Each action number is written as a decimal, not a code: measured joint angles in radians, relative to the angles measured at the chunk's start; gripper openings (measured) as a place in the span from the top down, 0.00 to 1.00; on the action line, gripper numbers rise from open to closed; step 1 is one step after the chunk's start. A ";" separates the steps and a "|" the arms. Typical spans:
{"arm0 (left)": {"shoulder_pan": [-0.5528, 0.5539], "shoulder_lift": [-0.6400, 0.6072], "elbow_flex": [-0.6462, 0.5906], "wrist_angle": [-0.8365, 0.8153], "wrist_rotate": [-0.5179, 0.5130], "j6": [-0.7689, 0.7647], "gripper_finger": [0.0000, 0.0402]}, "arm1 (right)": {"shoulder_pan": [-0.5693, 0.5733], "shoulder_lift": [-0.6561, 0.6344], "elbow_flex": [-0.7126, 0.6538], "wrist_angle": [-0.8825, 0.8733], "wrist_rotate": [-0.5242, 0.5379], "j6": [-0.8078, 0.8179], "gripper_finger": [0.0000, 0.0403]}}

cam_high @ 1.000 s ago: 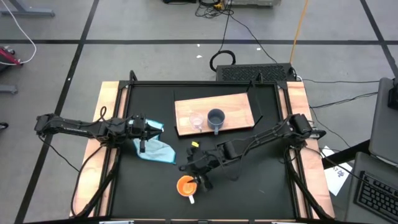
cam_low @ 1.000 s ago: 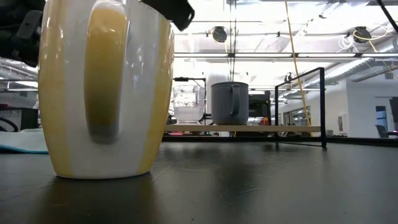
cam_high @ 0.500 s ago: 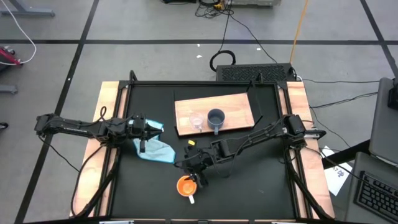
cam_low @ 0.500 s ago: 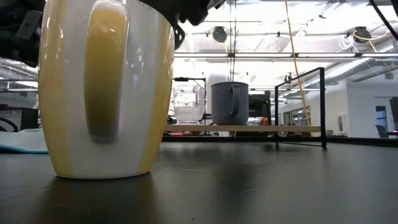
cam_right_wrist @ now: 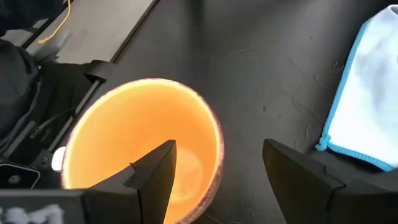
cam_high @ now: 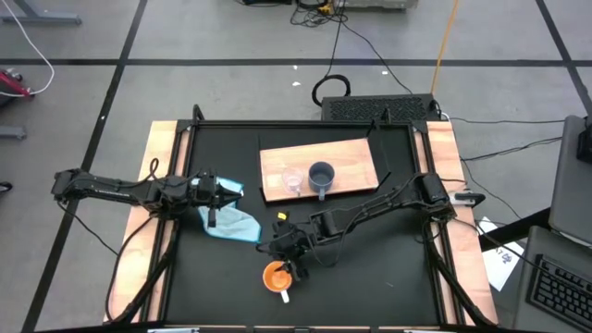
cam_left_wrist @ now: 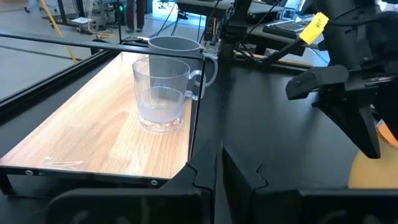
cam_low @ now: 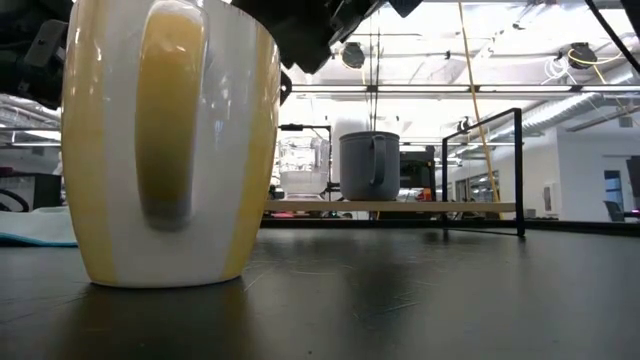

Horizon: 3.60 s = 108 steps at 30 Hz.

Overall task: Stack small to large cups/mugs on shelf
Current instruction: Put the yellow mug on the shelf

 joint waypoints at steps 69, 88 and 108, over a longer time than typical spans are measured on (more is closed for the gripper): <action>0.000 0.000 0.000 -0.031 -0.001 0.025 0.94 | 0.020 -0.144 -0.002 -0.157 0.097 -0.094 0.97; 0.000 0.000 0.000 -0.030 -0.002 0.024 0.94 | -0.010 -0.451 -0.129 -0.282 0.198 -0.120 0.96; 0.000 0.000 0.000 -0.051 -0.002 0.023 0.94 | -0.031 -0.894 -0.759 0.062 0.298 0.032 0.97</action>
